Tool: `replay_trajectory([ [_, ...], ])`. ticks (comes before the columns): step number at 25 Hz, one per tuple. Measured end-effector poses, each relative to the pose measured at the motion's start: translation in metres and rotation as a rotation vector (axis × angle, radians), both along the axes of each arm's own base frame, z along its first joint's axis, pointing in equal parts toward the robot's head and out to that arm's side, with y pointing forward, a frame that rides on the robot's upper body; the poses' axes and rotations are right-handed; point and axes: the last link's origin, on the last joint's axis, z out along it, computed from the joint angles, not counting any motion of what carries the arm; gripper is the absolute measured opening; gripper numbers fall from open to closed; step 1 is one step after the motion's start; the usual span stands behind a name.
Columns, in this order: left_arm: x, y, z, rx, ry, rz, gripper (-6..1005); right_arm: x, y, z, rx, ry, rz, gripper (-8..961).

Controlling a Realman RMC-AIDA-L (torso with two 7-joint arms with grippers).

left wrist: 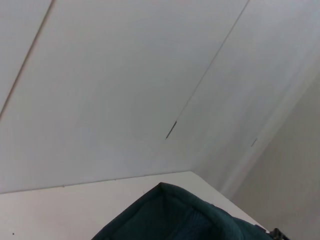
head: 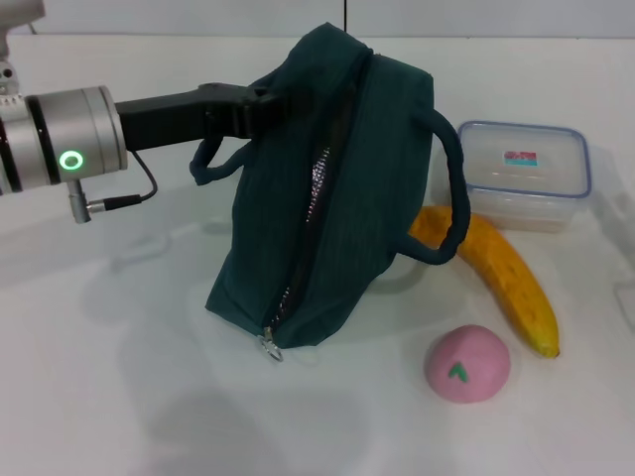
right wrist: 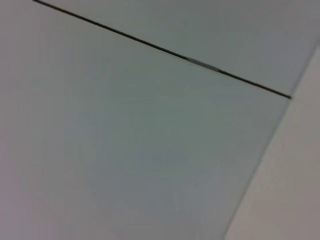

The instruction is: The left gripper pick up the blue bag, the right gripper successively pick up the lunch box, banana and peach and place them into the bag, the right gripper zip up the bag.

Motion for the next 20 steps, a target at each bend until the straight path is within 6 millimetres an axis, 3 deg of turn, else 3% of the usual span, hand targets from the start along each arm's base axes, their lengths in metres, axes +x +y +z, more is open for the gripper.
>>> replay_trajectory([
  [8,0.002,0.001,0.0,0.003,0.002,-0.008,41,-0.016,0.02,-0.013,-0.09,0.064,0.009,869],
  [20,0.002,0.001,-0.003,-0.004,0.002,-0.013,44,-0.032,0.025,-0.029,-0.139,0.108,0.024,869],
])
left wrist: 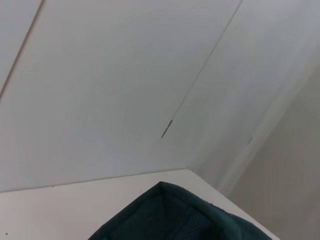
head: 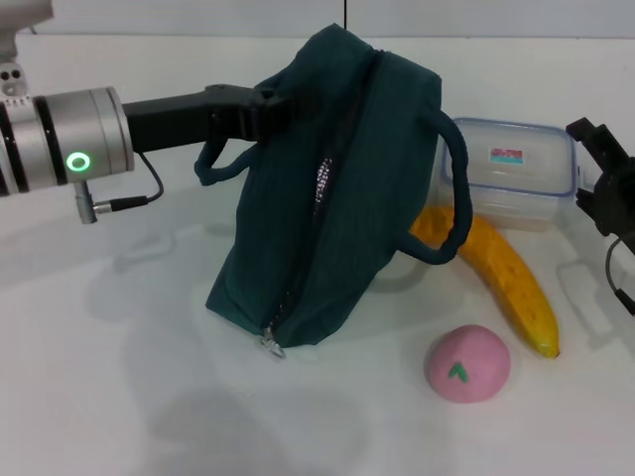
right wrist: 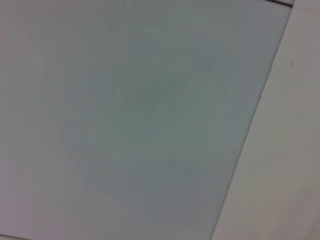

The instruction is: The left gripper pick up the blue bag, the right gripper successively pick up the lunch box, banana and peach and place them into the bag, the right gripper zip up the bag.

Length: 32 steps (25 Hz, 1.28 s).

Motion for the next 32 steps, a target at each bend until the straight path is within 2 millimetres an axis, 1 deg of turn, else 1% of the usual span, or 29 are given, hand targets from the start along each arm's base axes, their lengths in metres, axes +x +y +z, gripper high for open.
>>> replay_trajectory([
  [8,-0.002,-0.003,-0.003,-0.01,0.0,-0.001,45,0.0,-0.005,-0.002,0.009,0.03,-0.008,869],
  [16,-0.002,-0.004,-0.004,-0.017,0.004,-0.004,47,-0.003,-0.006,0.0,0.021,0.044,0.005,870],
  [26,-0.001,-0.003,-0.004,-0.016,0.004,-0.009,49,-0.006,0.0,0.004,0.047,0.056,0.01,870],
  [32,0.0,-0.002,-0.004,-0.015,0.004,-0.011,51,-0.002,0.007,0.009,0.048,0.054,-0.008,870],
])
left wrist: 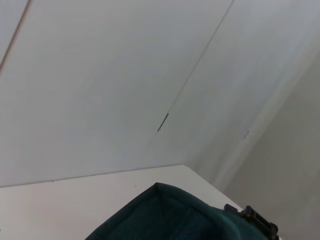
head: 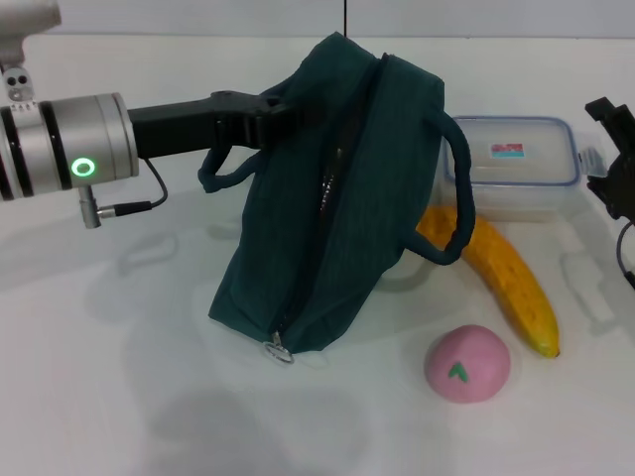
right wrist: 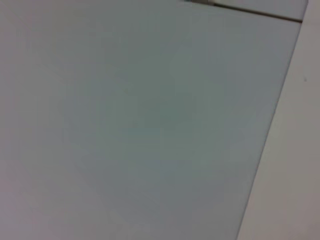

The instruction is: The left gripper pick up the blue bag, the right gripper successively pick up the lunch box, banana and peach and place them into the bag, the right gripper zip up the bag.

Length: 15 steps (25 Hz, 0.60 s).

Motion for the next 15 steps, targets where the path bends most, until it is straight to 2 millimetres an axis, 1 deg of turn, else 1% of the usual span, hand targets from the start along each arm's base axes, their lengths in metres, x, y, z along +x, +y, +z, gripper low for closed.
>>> replay_trajectory([
  [9,0.003,0.0013,-0.0001,0.004,-0.015,-0.002,53,-0.0037,0.008,0.0008,-0.016,-0.004,0.012,869],
  [15,0.0035,0.0013,-0.002,-0.001,-0.027,0.003,54,0.0003,0.0087,-0.001,-0.03,0.009,-0.023,841],
])
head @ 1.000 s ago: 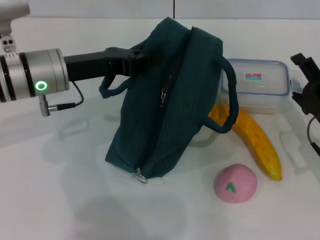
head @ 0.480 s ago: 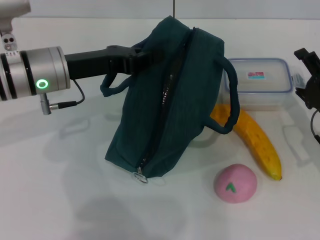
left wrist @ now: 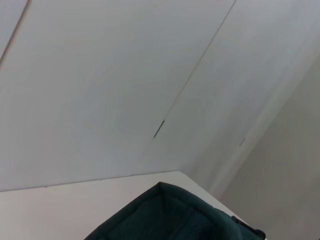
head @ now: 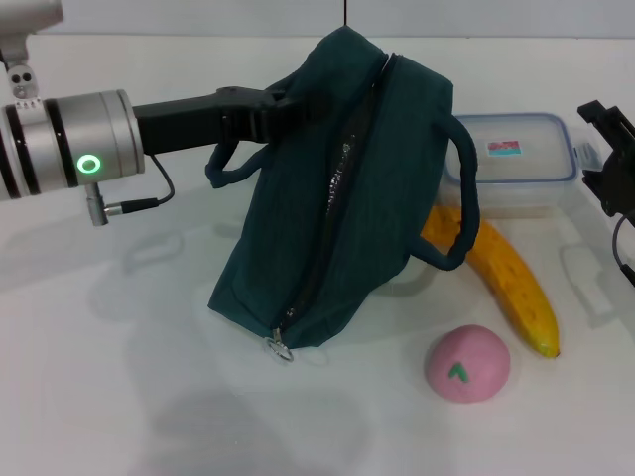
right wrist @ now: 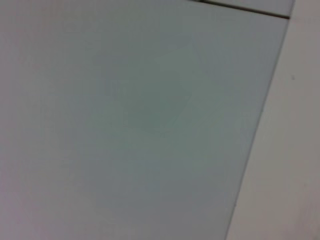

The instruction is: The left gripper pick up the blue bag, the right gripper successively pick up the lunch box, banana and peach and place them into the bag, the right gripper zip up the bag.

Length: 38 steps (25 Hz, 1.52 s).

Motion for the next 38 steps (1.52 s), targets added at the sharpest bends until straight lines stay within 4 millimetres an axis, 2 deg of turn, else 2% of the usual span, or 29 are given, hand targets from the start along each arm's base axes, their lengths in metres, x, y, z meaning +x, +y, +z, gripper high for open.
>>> replay_trajectory([
  [5,0.0003,0.0004,-0.0005,-0.001,0.0,0.001,55,0.0025,0.0004,-0.0004,-0.008,0.004,-0.017,651],
  [19,0.0016,0.0009,0.0005,0.0,0.0,-0.006,58,0.0009,0.004,0.0033,0.005,-0.016,0.001,193],
  [30,0.0007,0.0003,0.0002,0.002,0.01,-0.018,61,0.006,0.0038,-0.0034,-0.031,-0.024,-0.045,196],
  [38,0.0012,0.0005,0.0008,0.004,0.013,-0.021,62,0.0027,0.0054,-0.0048,-0.046,-0.039,-0.021,201],
])
